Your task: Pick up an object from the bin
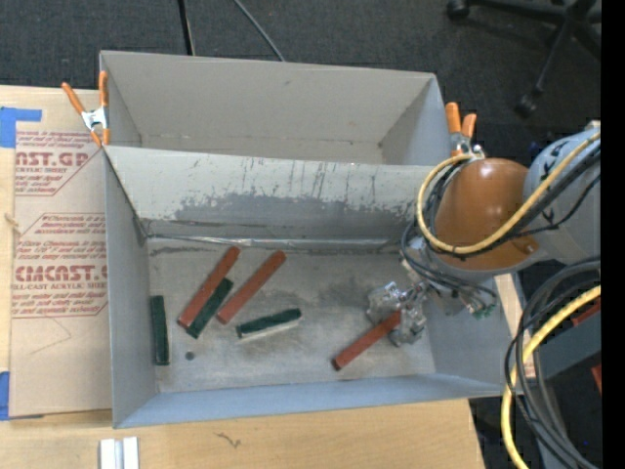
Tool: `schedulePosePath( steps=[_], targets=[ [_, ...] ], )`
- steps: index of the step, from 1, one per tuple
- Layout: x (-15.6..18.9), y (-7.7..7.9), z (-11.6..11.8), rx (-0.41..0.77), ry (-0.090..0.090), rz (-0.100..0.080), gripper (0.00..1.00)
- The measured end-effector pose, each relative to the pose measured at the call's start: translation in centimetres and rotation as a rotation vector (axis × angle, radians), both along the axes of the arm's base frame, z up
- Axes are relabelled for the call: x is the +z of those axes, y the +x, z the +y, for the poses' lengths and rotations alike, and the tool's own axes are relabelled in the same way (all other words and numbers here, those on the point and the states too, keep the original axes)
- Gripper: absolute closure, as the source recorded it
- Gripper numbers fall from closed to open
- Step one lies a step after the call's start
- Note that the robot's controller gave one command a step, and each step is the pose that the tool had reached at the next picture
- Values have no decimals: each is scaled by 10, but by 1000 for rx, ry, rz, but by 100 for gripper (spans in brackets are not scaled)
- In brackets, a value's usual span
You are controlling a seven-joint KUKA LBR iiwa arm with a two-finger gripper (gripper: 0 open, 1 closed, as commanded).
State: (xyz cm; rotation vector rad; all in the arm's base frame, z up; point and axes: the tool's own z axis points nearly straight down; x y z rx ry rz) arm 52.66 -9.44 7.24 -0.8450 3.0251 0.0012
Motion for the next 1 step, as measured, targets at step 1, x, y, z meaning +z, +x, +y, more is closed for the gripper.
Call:
schedulePosePath(
  steps=[1],
  targets=[
    [0, 0, 0, 0, 0, 0, 100]
  ],
)
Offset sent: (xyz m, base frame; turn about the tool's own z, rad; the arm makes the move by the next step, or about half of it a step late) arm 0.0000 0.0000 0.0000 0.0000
